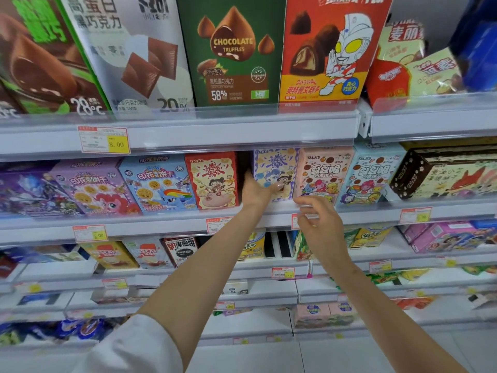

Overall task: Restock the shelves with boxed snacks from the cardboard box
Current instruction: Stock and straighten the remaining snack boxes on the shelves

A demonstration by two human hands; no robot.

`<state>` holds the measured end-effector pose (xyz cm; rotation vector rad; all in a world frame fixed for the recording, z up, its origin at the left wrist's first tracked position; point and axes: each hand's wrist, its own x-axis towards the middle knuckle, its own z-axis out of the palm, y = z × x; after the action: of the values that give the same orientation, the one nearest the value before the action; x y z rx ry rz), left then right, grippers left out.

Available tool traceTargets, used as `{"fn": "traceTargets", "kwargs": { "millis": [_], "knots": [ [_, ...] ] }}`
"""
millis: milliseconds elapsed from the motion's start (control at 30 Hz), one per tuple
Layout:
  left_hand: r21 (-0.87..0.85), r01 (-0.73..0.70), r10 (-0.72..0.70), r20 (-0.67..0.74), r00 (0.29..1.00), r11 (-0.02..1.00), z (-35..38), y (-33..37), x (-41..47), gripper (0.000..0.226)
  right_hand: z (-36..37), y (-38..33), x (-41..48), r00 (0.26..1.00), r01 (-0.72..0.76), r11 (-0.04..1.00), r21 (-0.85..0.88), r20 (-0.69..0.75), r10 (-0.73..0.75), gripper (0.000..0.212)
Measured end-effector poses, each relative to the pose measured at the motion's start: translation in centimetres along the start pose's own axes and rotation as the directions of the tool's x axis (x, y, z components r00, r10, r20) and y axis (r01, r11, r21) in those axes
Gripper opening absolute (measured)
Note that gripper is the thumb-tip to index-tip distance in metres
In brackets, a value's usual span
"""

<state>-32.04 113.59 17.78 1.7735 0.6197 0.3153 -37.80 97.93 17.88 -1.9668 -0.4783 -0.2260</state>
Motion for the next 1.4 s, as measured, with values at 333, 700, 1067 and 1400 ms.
{"fn": "traceTargets", "kwargs": {
  "millis": [333, 700, 1067, 1400],
  "knots": [
    [-0.114, -0.028, 0.033, 0.048, 0.998, 0.993, -0.3, -0.1, 1.5, 0.08, -2.0, 0.2, 0.9, 0.992, 0.124, 0.992, 0.035, 0.005, -0.124, 0.028],
    [-0.121, -0.138, 0.133, -0.049, 0.99, 0.983, 0.2, -0.4, 0.7, 0.072, -0.6, 1.5, 1.4, 0.935, 0.35, 0.936, -0.033, -0.058, -0.351, 0.025],
    [0.117, -0.256, 0.269, -0.111, 0.957, 0.96, -0.1, -0.9, -1.6, 0.079, 0.0, -4.0, 7.9, 0.709, 0.678, 0.465, -0.57, 0.337, -0.62, 0.05],
    [0.539, -0.347, 0.439, -0.046, 0.898, 0.767, -0.4, -2.6, -3.7, 0.085, -0.3, -5.8, 12.7, 0.818, 0.571, 0.288, -0.769, 0.503, -0.281, 0.075]
  ]
}}
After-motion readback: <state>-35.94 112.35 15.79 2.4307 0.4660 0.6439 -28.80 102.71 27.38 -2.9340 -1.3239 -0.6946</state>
